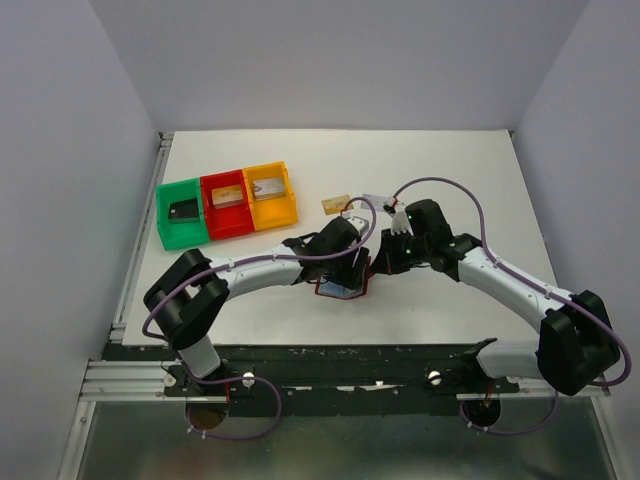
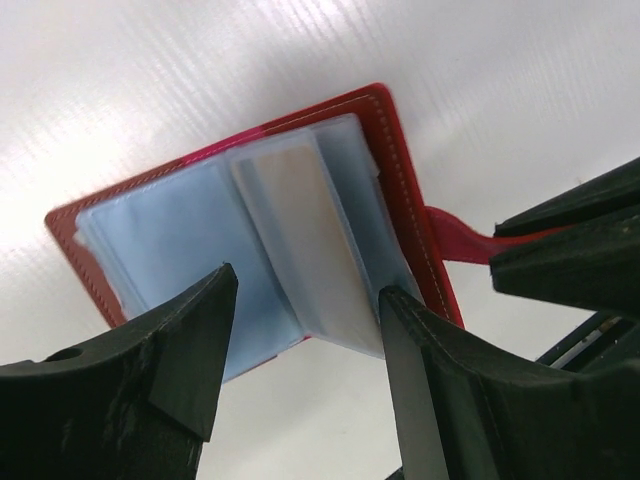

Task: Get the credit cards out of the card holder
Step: Remove the credit card from the card holder.

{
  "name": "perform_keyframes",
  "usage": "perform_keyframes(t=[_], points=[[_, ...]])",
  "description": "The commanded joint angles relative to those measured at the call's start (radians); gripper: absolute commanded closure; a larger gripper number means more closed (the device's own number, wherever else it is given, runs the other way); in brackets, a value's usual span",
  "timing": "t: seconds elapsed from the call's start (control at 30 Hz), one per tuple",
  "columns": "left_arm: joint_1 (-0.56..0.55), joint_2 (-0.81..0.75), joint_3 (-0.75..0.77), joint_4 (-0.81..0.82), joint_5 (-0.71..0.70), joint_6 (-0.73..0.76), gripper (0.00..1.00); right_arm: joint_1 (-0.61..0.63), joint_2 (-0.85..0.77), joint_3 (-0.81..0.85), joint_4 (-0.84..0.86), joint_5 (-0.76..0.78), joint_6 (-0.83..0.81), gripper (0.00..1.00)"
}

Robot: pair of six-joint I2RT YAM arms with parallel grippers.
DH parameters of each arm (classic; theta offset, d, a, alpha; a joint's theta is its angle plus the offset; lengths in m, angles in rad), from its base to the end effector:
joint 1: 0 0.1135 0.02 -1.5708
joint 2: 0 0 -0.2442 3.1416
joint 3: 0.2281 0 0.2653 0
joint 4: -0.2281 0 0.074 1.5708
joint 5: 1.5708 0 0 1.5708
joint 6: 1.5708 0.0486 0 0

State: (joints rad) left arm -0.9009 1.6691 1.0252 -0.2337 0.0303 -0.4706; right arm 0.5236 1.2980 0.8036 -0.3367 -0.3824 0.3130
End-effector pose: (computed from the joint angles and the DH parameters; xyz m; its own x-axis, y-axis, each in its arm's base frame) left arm 0.2255 -0.2870 0.1551 -0.7864 0.2629 -0.5590 0.4925 0.8130 -0.3105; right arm 0.2425 0.1609 0.1909 -0.8185 -0.1427 -0.5564 -0.4516 0.7585 0.4698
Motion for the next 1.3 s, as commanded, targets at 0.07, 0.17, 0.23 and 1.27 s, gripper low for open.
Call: perform_keyframes(t=[0.07,0.17,0.23,1.27], points=[[0.025,-0.112,-0.097,0.011,-0.112,-0.056,0.3,0.003,0.004,0.014,0.007,-0.009,-0.011,1.0],[0.042,-0.132,-0.119,0.014,-0.119,-0.068,0.31,0.003,0.011,0.016,0.005,-0.007,-0.012,1.0],[0.053,-0.14,-0.132,0.016,-0.125,-0.079,0.31,0.003,0.014,0.016,0.005,-0.006,-0.014,1.0],[0.168,-0.301,-0.257,0.187,0.032,-0.165,0.38,0.003,-0.086,0.105,-0.109,0.205,-0.025,0.55]])
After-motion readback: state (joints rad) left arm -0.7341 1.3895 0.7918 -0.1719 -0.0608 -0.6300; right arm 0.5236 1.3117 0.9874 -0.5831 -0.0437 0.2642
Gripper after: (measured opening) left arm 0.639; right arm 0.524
